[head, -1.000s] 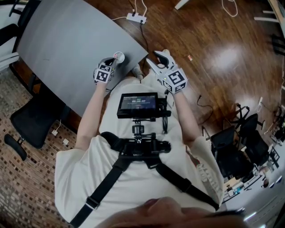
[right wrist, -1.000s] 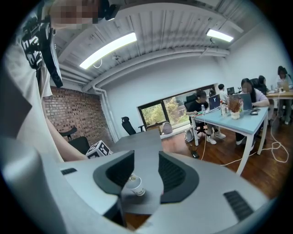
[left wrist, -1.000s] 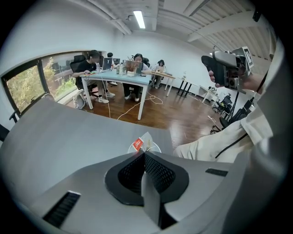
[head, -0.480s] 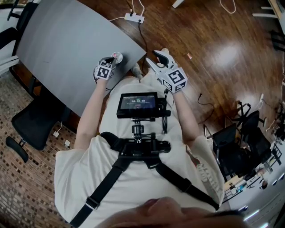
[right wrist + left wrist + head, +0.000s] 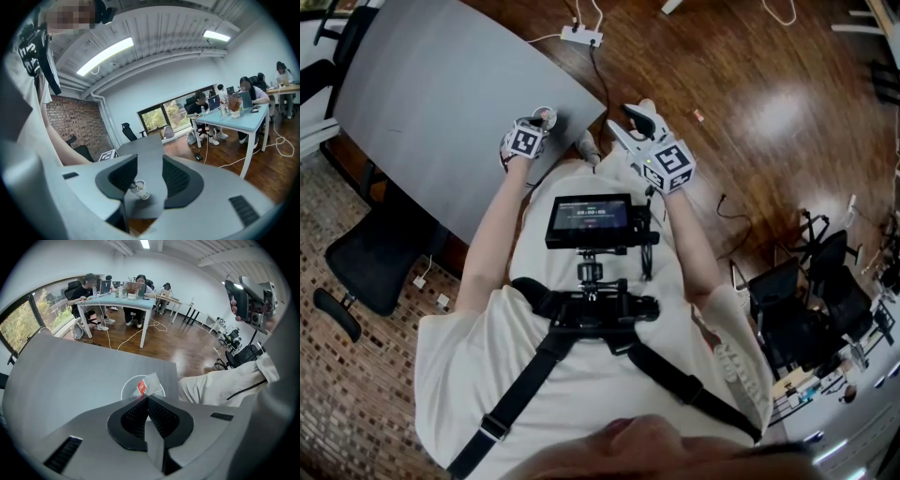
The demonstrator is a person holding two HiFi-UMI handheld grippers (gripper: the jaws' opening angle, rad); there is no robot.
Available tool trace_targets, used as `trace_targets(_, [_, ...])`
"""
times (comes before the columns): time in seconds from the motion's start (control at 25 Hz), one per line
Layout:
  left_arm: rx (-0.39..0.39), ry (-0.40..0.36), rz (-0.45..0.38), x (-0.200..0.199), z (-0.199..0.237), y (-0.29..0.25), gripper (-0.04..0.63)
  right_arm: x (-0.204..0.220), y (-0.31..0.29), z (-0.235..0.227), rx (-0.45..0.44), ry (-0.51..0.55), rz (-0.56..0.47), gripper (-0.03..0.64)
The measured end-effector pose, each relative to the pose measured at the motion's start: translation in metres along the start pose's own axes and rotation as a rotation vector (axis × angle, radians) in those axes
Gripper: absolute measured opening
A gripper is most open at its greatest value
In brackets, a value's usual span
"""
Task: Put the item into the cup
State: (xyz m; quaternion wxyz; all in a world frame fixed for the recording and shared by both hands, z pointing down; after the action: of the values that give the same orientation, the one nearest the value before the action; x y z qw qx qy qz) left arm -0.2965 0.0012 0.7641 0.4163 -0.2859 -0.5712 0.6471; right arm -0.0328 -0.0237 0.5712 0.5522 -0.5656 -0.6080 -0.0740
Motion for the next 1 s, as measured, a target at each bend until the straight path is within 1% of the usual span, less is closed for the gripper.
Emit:
trace_targets(0.16, [-0.008, 0.018, 0.035, 0.001, 0.004, -0.005, 0.0, 0.002, 0.0, 0.0, 0.001, -0.003, 0.002, 0.179])
trace_targets(0.24, [-0.013, 0.037, 0.037, 0.002, 0.006, -0.005, 0.0, 0.002, 0.0, 0.001, 0.001, -0.005, 0.001, 0.178])
trace_targets(0.4, [-0.049, 0.064, 0.026, 0.003, 0.012, 0.004, 0.0, 0.002, 0.001, 0.0, 0.003, -0.014, -0.001, 0.178])
trace_targets(0.48, [-0.051, 0.08, 0.025, 0.004, 0.012, 0.006, 0.0, 0.002, 0.001, 0.0, 0.004, -0.015, 0.0, 0.178])
trace_targets(0.72, [-0.067, 0.11, 0.048, 0.008, 0.019, 0.003, 0.0, 0.001, 0.0, 0.0, 0.0, -0.009, 0.0, 0.178])
trace_targets(0.8, [-0.064, 0.111, 0.049, 0.008, 0.019, 0.002, 0.0, 0.001, 0.0, 0.0, 0.0, -0.01, 0.002, 0.178])
trace_targets(0.92, [-0.035, 0.108, 0.046, 0.005, 0.014, -0.001, 0.003, 0.002, 0.001, 0.0, 0.0, -0.01, 0.005, 0.178])
trace_targets(1.0, [-0.039, 0.102, 0.039, 0.003, 0.013, 0.0, 0.003, 0.001, 0.001, -0.001, 0.0, -0.008, 0.005, 0.178])
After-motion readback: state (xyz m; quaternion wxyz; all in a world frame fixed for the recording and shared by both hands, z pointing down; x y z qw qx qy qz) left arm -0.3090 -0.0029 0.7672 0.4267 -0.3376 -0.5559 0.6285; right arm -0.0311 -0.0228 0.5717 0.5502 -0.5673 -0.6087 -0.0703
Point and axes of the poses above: the fingertips, and each gripper's own axes: y backward along the fingers, z to its left, x out of its underside, the point moved 6 cm from there along y, backward along the fingers, and after that the axes turned 12 degrees about z, right-handed, at the moved point
